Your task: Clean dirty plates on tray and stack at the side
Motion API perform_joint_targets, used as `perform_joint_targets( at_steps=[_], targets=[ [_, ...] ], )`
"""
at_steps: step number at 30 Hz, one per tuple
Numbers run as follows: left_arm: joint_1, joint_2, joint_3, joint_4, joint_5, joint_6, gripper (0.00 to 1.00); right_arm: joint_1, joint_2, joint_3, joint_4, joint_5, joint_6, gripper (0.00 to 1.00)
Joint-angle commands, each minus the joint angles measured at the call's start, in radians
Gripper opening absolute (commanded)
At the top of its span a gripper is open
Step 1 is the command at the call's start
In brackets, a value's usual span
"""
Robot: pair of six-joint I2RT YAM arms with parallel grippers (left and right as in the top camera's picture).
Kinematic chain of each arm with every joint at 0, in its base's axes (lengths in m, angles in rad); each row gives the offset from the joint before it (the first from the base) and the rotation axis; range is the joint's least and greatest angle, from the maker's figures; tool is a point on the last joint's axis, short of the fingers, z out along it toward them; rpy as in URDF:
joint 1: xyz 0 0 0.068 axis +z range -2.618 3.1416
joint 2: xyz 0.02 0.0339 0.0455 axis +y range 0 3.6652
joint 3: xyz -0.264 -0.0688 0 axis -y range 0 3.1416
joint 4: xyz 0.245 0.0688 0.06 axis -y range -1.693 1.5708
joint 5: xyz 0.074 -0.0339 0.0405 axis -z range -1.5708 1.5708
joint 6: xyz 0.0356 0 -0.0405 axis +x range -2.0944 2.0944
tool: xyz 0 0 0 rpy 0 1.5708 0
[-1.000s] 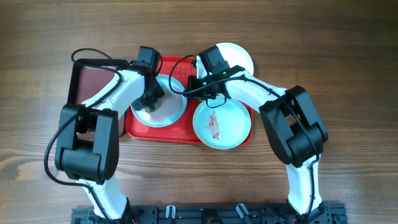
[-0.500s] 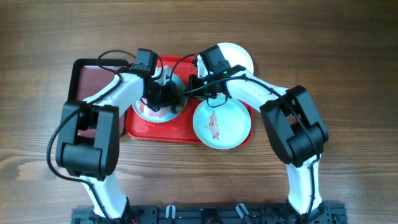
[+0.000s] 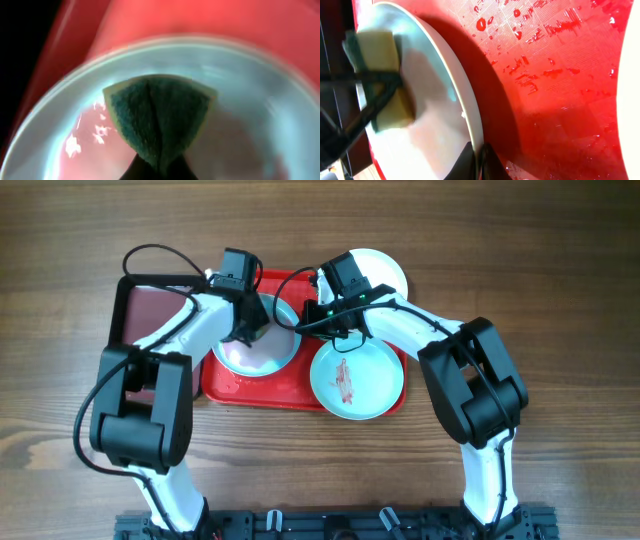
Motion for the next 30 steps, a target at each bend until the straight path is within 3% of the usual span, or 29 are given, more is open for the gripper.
perform_joint_targets(
  at_steps=[1, 5, 8, 13, 22, 25, 30],
  targets=[
    [-0.024, 0.053, -0.055, -0.140, 0.237, -0.014, 0.04, 0.002, 0.036, -0.004, -0.009, 0.020, 0.001, 0.04],
    [-0.095, 0.053, -0.055, -0.179, 0.447, 0.126, 0.04, 0.002, 0.036, -0.004, -0.010, 0.017, 0.001, 0.04],
    [-0.154, 0.053, -0.055, -0.124, 0.468, 0.190, 0.04, 0.002, 0.036, -0.004, -0.014, 0.017, 0.000, 0.04],
    [-0.167, 0.053, -0.055, 0.032, 0.212, 0.080, 0.04, 0.002, 0.036, -0.004, -0.016, 0.018, 0.000, 0.04],
    [-0.044, 0.051, -0.052, 0.138, -0.132, 0.014, 0.04, 0.002, 0.036, -0.004, -0.018, 0.024, 0.000, 0.04],
    [0.001, 0.034, 0.003, 0.125, -0.140, 0.014, 0.04, 0.002, 0.036, -0.004, -0.026, 0.040, 0.001, 0.04],
    [0.032, -0.007, 0.163, -0.038, -0.069, 0.025, 0.04, 0.002, 0.036, -0.004, -0.037, 0.048, 0.001, 0.04]
  ],
)
